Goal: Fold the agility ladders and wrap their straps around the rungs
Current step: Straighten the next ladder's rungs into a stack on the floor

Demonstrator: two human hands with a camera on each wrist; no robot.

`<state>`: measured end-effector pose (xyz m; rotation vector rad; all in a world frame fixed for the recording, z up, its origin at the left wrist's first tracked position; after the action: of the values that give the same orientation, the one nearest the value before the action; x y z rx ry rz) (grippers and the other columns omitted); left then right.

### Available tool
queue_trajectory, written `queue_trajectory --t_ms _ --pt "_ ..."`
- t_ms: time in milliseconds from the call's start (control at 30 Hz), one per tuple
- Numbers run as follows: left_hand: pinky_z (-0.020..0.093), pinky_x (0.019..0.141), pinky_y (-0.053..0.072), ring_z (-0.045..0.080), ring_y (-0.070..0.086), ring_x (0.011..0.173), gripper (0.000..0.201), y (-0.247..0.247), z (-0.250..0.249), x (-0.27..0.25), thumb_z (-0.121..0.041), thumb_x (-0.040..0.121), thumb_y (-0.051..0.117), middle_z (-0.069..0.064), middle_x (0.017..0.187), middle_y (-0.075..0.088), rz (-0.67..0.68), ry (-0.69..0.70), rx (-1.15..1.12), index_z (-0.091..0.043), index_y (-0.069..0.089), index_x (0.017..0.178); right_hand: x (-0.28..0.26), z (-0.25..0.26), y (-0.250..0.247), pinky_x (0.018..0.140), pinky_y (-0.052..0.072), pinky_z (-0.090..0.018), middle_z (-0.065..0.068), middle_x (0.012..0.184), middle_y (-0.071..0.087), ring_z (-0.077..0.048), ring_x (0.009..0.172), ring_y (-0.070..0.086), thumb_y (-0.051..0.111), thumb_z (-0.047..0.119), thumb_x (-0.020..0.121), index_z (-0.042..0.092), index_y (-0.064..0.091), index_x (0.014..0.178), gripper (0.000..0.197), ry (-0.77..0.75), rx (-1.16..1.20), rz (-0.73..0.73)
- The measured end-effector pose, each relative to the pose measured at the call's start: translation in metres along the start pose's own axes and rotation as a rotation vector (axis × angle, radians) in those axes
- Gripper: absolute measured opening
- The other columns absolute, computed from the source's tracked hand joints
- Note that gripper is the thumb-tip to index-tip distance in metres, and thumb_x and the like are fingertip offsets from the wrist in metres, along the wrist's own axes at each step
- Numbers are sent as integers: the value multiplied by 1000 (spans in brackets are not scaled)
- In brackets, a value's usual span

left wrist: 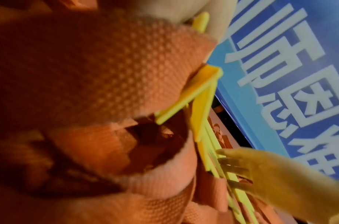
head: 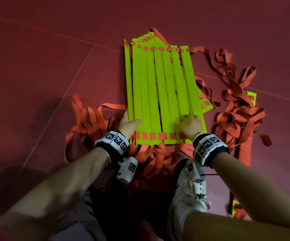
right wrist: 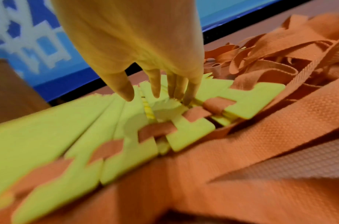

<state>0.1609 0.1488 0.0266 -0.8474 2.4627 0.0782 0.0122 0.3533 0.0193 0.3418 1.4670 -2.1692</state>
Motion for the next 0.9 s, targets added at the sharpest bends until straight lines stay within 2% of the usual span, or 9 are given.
queue_trajectory --t_ms 133,267,333,400,467,567,767,833,900 --pt "20 94 33 17 48 124 48 -2 1 1 -14 100 50 0 134 51 21 -44 24 -14 37 147 12 2 -20 85 45 -36 -21 124 60 -31 105 59 59 30 86 6 52 133 53 96 264 30" --pt "23 101 27 22 37 138 52 -3 4 4 -10 102 42 5 149 41 50 -86 -42 -15 28 152 21 -13 -38 102 34 -40 -21 134 50 -36 127 42 58 37 87 11 45 137 58 130 35 -139" --pt "20 98 27 17 37 135 53 -4 3 4 -8 102 43 1 145 41 63 -94 -60 -14 26 152 19 -24 -36 101 38 -40 -21 135 46 -36 125 43 65 40 81 9 41 139 70 223 -3 -60" --pt "14 89 36 15 42 125 53 -5 1 2 1 100 43 0 138 45 94 -98 -89 -11 29 150 18 -34 -25 75 49 -33 -18 114 60 -31 97 59 73 39 70 7 57 111 55 270 85 83" --pt "10 73 44 15 47 115 55 -8 -1 4 10 95 44 0 134 48 103 -90 -103 -8 34 147 19 -35 -18 58 44 -29 -12 90 63 -24 73 58 76 32 75 14 52 78 30 229 213 130" --pt "9 63 45 18 51 105 61 -13 -1 6 18 86 45 4 120 56 62 -70 -40 -6 41 141 11 -29 -17 42 41 -21 -5 56 57 -19 49 55 73 25 81 11 49 66 31 253 387 123" --pt "18 39 38 10 43 46 45 -8 7 10 -8 97 49 2 71 45 -5 -114 -15 -9 39 141 0 -14 -18 57 40 -32 -5 69 52 -22 60 51 65 33 87 11 52 72 30 269 558 112" --pt "22 49 44 13 51 56 49 -8 9 10 -12 100 49 3 79 51 20 -110 28 -13 35 147 -4 -10 -16 60 40 -34 -5 66 50 -24 60 50 65 34 87 10 53 73 30 263 577 136" --pt "29 85 48 22 59 101 52 -11 10 8 -13 101 46 6 118 58 33 -79 102 -15 30 151 -8 -7 -13 56 38 -34 -5 61 47 -25 58 49 66 34 86 9 52 73 30 244 546 184"
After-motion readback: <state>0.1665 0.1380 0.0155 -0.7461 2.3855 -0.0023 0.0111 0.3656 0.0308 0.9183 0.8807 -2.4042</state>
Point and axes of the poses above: each hand's wrist, its own x-axis towards the middle knuckle, its own y-axis out of the palm, z = x × y, the point moved 4 cm from there along x, towards the middle knuckle
